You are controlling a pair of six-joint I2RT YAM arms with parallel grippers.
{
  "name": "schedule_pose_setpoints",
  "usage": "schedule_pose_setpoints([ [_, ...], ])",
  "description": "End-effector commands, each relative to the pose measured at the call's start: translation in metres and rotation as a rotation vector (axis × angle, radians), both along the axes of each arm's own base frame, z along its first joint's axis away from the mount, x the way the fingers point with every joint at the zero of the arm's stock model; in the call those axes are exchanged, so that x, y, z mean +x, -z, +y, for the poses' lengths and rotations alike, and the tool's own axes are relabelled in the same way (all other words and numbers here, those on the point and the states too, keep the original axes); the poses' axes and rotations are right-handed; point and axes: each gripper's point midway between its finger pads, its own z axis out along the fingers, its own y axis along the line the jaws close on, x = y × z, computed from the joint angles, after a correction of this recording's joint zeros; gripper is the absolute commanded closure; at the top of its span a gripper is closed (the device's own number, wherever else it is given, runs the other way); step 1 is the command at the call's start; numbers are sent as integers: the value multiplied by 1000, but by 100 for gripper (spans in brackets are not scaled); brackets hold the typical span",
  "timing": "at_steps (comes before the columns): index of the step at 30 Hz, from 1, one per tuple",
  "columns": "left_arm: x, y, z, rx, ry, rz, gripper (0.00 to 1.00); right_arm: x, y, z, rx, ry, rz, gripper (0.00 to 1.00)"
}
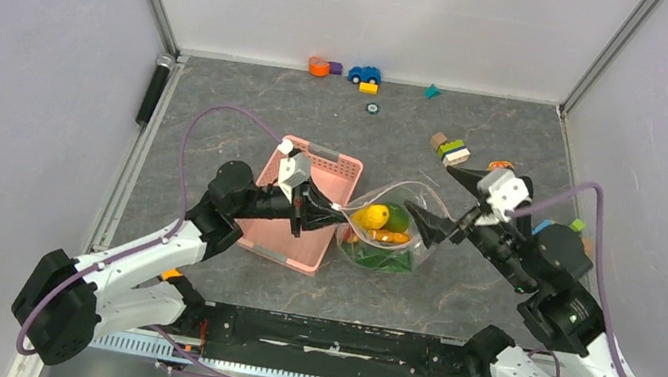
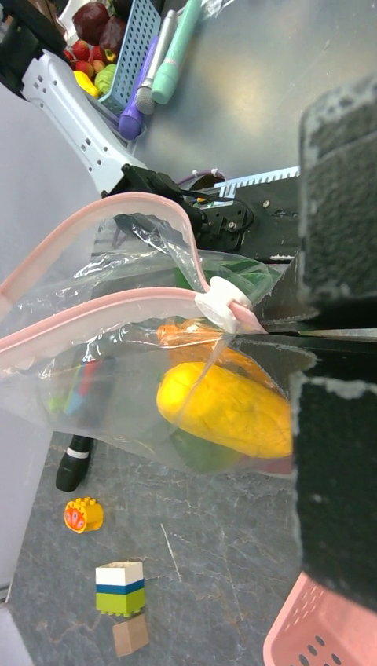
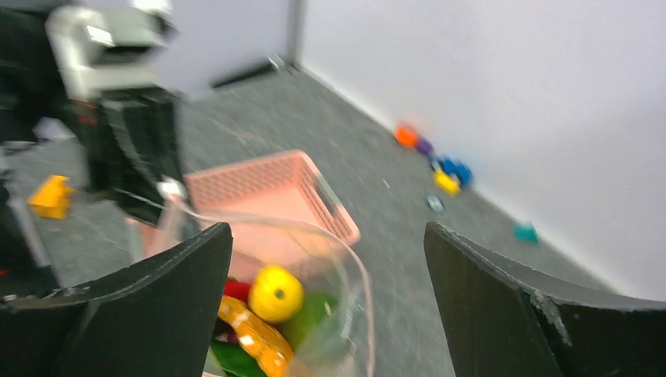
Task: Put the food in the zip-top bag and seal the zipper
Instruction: Zip the zipper food storage bag at the center of the board.
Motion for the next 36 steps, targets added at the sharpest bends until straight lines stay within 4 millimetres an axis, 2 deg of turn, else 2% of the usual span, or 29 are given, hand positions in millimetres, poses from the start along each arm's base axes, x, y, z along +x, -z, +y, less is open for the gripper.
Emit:
schedule_pose_setpoints([
  [1,5,-26,0,-34,-31,15,98,-47,-34,45,63,-383,-191,2],
  [3,7,-26,0,-26,-42,29,98,-64,-27,66,36,-551,-173,2],
  [5,10,-27,1,-27,-60,42,98,-68,-21,82,25,-651,-134,2],
  [10,10,-26,2,-30,-68,42,98,-41,-6,105,-13,-650,-33,2],
  [15,9,-25,2,-25,-63,44,98,-32,9,122,-47,-673,12,8],
  [24,6,-27,1,-25,-41,43,98,-27,26,134,-120,-679,41,26],
  [31,6,-28,0,-24,-37,53,98,-24,47,143,-195,-663,83,34],
  [36,7,-25,1,-19,-45,61,98,-23,49,141,-211,-640,77,48],
])
